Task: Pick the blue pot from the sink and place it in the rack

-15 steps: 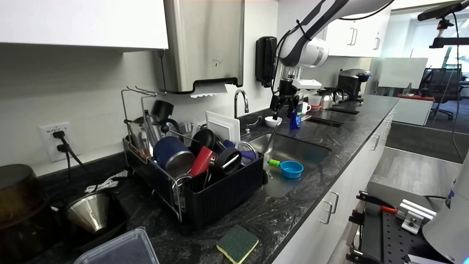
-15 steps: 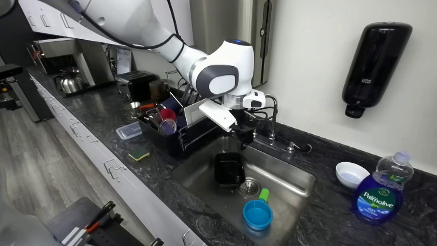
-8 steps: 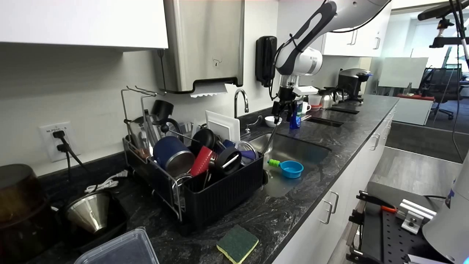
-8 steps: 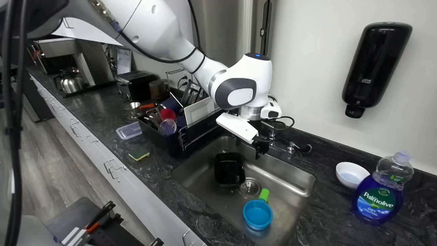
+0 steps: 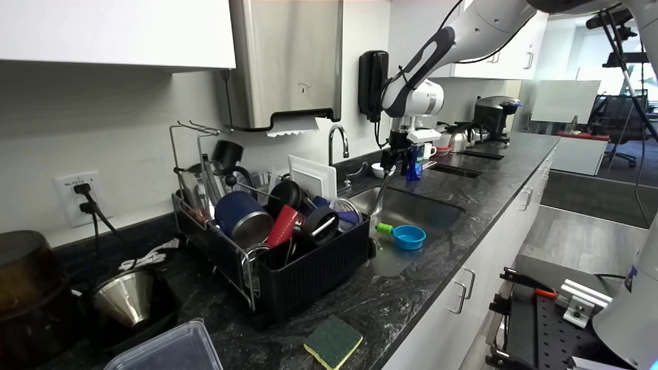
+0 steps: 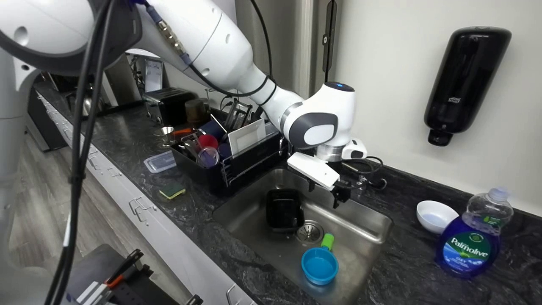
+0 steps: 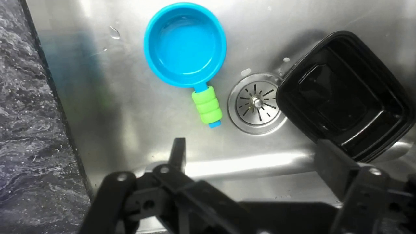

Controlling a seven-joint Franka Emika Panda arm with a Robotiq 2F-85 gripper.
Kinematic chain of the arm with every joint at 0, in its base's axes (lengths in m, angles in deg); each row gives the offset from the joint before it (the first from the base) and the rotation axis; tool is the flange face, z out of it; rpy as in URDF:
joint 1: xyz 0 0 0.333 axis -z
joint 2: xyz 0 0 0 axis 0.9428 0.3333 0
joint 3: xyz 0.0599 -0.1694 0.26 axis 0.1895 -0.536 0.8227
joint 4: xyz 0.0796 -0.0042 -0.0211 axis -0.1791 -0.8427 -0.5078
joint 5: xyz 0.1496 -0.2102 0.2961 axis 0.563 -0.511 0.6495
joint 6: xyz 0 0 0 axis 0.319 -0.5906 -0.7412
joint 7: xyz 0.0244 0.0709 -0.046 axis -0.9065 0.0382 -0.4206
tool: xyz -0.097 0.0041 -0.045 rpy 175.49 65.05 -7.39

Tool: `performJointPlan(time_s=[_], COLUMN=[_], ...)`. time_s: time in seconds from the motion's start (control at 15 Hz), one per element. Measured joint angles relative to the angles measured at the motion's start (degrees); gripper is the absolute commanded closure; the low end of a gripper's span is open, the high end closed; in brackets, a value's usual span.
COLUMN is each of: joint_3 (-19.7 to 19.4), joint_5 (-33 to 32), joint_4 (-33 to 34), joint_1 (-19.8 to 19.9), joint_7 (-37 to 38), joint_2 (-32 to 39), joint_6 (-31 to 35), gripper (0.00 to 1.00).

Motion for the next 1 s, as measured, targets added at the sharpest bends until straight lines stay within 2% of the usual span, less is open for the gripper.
performJointPlan(time_s=[0.53,1.0], joint_3=[1.77,2.35], joint_5=[0.02,-0.04], joint_4=[5.07,6.36], joint_1=[1.12,1.11], joint_7=[2.85,5.32], joint_2=[6.32,7.82], joint_6=[-2.71,-3.09], gripper=[0.00,0.00])
